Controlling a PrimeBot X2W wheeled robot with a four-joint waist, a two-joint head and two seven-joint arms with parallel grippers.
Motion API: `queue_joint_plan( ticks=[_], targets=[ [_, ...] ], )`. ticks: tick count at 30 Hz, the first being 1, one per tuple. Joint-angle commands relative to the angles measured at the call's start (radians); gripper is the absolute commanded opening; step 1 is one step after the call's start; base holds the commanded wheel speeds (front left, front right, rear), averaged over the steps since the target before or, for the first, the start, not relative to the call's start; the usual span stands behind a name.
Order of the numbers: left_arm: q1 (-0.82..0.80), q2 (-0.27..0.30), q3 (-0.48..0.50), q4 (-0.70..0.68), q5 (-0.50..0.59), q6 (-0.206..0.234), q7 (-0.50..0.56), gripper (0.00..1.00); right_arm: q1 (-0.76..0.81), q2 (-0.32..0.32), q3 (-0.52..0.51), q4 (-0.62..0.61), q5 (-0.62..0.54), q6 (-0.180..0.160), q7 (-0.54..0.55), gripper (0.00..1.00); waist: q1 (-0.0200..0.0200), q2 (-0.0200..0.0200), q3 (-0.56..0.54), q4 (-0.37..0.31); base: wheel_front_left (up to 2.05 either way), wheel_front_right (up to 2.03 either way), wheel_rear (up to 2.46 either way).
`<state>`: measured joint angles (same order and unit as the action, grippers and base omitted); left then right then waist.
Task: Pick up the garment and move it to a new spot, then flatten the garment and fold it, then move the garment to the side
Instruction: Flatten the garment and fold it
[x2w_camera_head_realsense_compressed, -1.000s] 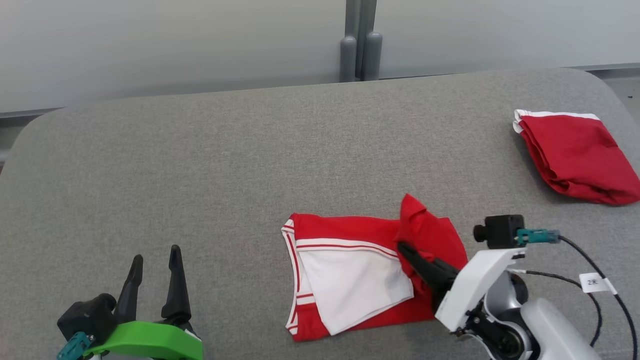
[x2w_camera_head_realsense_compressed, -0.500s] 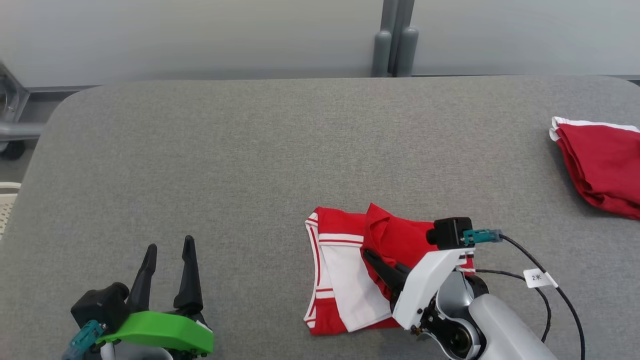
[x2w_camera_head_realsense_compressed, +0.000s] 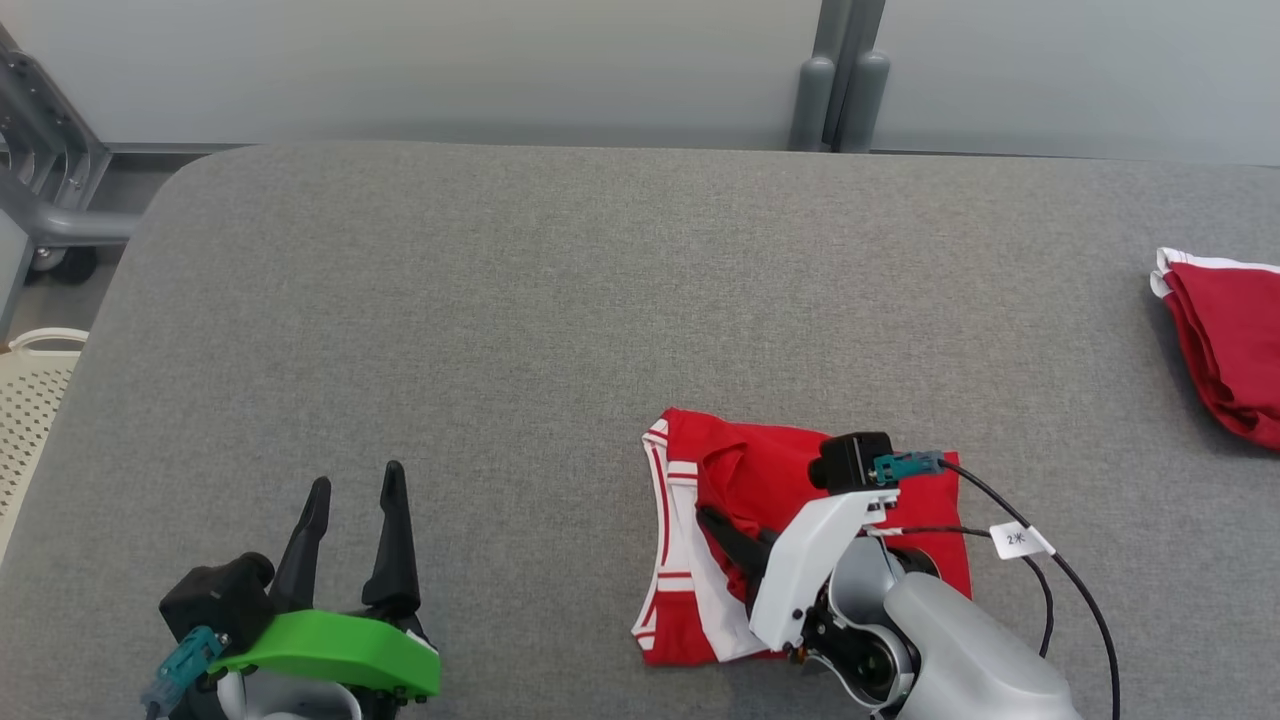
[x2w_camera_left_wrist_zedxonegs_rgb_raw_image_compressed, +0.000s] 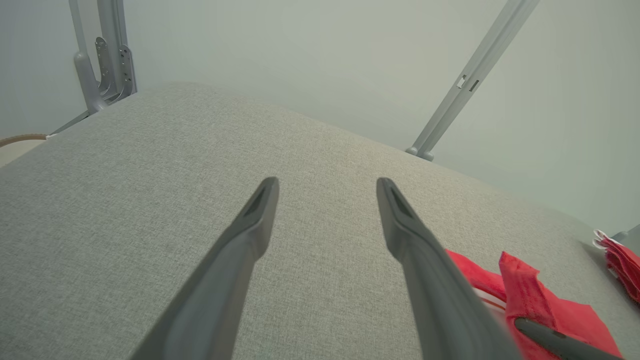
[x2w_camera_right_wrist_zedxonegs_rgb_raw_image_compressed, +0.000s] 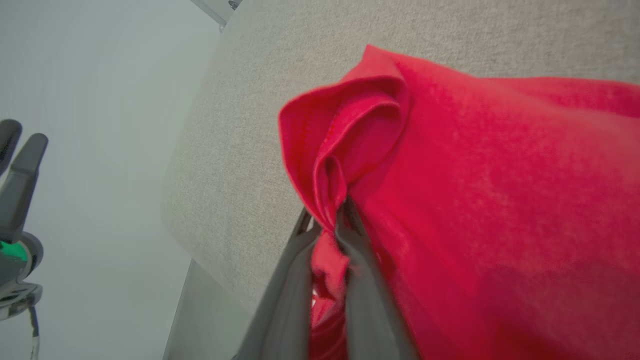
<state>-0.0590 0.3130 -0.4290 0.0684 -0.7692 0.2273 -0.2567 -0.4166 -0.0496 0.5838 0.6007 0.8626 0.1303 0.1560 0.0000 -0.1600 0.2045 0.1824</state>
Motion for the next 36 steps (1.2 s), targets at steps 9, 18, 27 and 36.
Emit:
queue_joint_plan(
  ticks=[9, 18, 27, 36],
  targets=[
    [-0.008, -0.001, 0.006, 0.015, 0.004, -0.009, -0.006, 1.0, -0.076, -0.002, 0.086, 0.115, 0.076, 0.001, -0.09, 1.0, 0.0, 0.0, -0.006, 0.003, 0.0, 0.0, 0.0],
    [-0.002, -0.004, 0.01, 0.01, 0.007, -0.008, -0.007, 1.0, -0.141, -0.003, 0.136, 0.068, 0.177, 0.001, -0.206, 1.0, 0.0, 0.0, -0.01, -0.015, 0.0, 0.0, 0.0],
    [0.005, -0.009, -0.004, -0.001, 0.015, -0.003, -0.007, 1.0, -0.209, -0.019, 0.043, 0.153, 0.063, 0.001, -0.351, 1.0, 0.0, 0.0, -0.013, -0.04, 0.0, 0.0, 0.0],
    [0.013, -0.016, -0.017, -0.016, 0.029, 0.006, -0.007, 1.0, -0.15, -0.145, -0.03, 0.138, -0.057, 0.001, -0.37, 1.0, 0.0, 0.0, -0.007, -0.086, 0.0, 0.0, 0.0]
  ],
)
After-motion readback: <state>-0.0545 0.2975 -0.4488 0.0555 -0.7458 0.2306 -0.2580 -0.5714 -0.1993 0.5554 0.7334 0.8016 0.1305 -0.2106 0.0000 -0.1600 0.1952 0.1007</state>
